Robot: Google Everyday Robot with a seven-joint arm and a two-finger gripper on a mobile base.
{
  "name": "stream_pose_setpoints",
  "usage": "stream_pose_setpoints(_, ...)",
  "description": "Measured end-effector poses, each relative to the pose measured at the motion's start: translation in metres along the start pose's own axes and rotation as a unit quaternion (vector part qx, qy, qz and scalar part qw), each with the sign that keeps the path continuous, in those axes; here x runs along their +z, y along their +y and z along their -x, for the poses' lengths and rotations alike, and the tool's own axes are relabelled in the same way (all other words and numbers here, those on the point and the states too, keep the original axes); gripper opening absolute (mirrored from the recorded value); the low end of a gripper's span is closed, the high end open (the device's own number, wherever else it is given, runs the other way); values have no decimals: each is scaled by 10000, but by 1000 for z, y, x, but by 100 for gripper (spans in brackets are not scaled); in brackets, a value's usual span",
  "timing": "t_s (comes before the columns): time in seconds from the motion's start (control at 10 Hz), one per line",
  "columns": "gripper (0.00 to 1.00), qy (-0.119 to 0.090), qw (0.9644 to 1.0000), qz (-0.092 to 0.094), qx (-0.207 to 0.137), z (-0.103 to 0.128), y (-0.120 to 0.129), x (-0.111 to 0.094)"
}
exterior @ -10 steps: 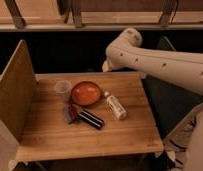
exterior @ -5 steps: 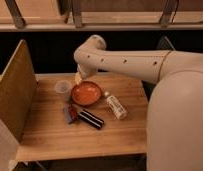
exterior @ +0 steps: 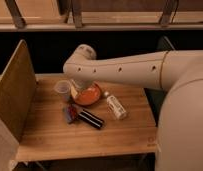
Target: Move the arm in a circular motion
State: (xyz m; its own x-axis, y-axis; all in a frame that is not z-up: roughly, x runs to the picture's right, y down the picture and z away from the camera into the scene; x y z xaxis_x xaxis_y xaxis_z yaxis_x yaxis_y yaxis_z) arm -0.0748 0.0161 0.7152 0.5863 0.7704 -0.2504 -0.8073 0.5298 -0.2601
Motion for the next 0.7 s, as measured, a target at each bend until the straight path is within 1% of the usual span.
stream_pose_setpoints(0.1, 63, 33, 9996, -127, 237, -21, -11, -6)
stream_pose_setpoints(0.2, 63, 62, 9979, -294, 565, -45, -29, -11)
stream_pose_setpoints(0.3, 63, 74, 9954, -443, 846, -61, -46, -16)
stream_pose_setpoints(0.4, 63, 70, 9926, -577, 1063, -72, -62, -19)
stream_pose_setpoints(0.5, 63, 27, 9859, -873, 1427, -84, -98, -28)
stream_pose_setpoints(0.6, 63, -35, 9792, -1149, 1670, -86, -131, -35)
stream_pose_setpoints(0.7, 63, -110, 9744, -1330, 1811, -80, -154, -41)
